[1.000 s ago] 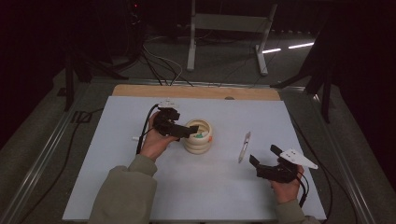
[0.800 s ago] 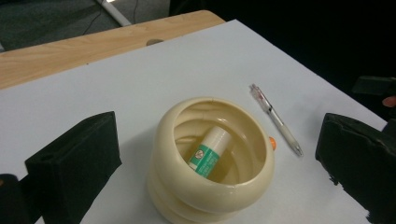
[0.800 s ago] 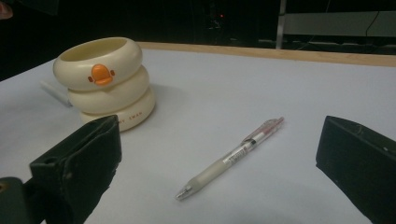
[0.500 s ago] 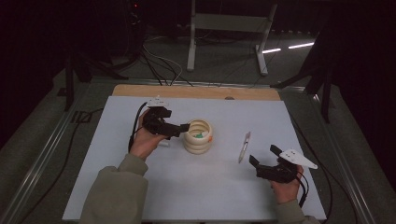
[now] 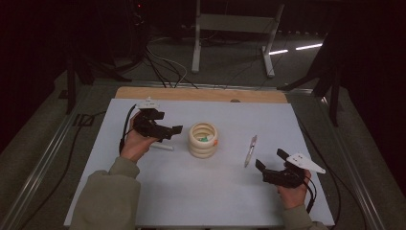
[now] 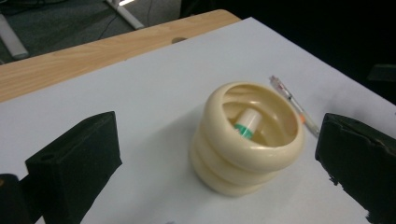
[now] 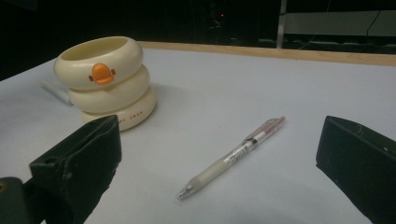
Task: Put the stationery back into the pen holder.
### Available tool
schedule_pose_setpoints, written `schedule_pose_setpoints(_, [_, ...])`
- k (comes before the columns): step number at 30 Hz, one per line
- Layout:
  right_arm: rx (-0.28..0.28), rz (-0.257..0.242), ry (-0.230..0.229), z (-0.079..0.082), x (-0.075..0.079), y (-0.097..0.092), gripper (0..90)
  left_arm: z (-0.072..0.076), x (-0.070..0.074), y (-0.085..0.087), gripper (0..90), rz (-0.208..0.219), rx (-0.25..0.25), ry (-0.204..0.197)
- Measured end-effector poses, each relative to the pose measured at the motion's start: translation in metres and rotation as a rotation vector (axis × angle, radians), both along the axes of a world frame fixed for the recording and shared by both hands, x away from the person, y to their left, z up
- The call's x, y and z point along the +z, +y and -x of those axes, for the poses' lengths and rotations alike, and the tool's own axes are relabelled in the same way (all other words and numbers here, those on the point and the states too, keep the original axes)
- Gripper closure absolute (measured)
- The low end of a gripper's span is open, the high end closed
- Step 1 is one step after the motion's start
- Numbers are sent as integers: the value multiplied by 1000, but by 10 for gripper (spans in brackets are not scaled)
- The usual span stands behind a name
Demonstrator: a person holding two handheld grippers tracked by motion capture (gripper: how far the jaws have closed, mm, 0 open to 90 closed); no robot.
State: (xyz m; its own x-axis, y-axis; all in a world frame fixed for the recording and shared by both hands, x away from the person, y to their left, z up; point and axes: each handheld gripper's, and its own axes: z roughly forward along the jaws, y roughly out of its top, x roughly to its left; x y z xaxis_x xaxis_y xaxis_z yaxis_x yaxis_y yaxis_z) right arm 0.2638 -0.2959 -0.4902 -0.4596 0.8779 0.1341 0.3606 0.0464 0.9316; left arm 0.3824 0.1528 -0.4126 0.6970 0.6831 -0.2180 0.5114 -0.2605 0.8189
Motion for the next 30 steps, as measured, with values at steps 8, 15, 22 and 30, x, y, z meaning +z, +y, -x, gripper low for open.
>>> schedule_pose_setpoints(8, [-2, 1, 0, 0, 0, -1, 5, 1, 0, 13, 4, -16, 19, -15])
schedule_pose_setpoints(15, [-4, 0, -1, 0, 0, -1, 5, 1, -3, 22, 4, -23, 21, -9])
schedule_pose_setpoints(22, [-5, 1, 3, 0, 0, -1, 5, -1, -7, 31, 4, -8, 15, -12])
schedule_pose_setpoints(30, [-6, 2, 4, 0, 0, -1, 5, -1, -9, 37, 4, -20, 37, -22])
